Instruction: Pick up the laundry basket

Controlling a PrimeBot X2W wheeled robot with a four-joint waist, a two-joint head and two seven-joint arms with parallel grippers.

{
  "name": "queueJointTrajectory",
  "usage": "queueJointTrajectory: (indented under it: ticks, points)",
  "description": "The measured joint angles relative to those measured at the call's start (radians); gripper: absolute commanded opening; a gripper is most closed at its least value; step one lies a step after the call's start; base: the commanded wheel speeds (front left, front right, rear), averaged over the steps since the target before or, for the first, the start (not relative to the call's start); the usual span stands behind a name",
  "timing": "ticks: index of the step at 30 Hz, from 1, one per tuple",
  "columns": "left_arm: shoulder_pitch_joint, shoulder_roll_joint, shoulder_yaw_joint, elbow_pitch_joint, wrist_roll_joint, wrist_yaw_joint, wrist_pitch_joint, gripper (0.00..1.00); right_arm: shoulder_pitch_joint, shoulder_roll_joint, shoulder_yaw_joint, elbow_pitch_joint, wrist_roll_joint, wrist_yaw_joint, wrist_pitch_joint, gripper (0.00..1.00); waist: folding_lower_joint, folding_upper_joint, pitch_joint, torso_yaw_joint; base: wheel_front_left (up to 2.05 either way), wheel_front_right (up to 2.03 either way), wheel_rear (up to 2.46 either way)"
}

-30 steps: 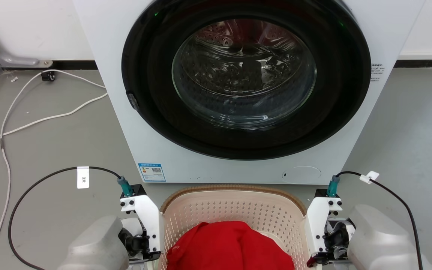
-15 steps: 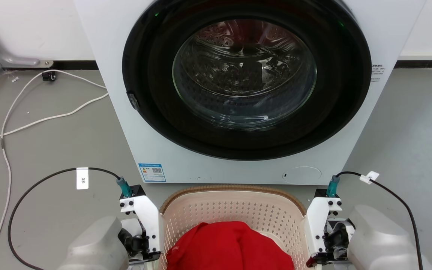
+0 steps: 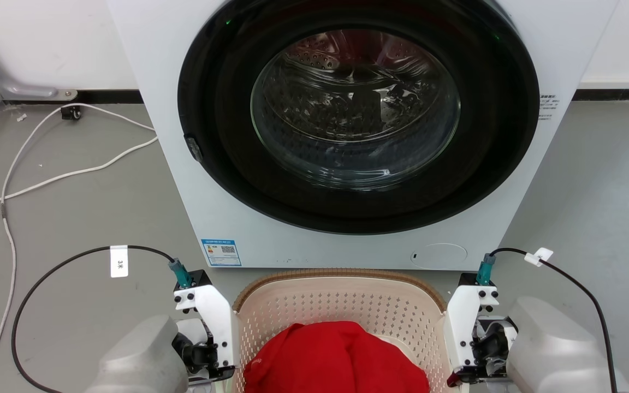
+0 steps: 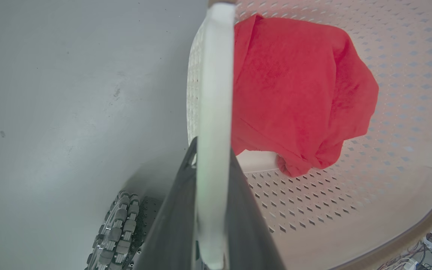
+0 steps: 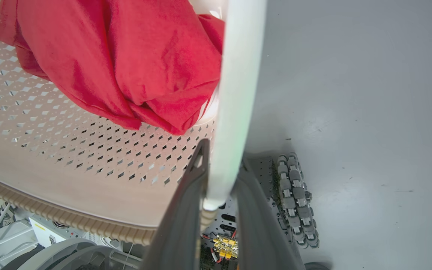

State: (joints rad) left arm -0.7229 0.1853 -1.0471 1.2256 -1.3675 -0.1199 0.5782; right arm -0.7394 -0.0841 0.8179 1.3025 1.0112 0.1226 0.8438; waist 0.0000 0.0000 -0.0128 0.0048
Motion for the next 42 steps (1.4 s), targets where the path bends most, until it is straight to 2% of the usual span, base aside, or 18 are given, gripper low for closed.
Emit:
queueJointTrajectory:
  ticks: [42]
  points:
    - [0.002, -0.006, -0.010, 0.005, -0.017, 0.001, -0.006, 0.00, 0.005, -0.002, -0.021, 0.002, -0.008, 0.000, 0.019, 0.00, 0.0000, 0.0000, 0.004, 0.006, 0.00, 0.00, 0.00]
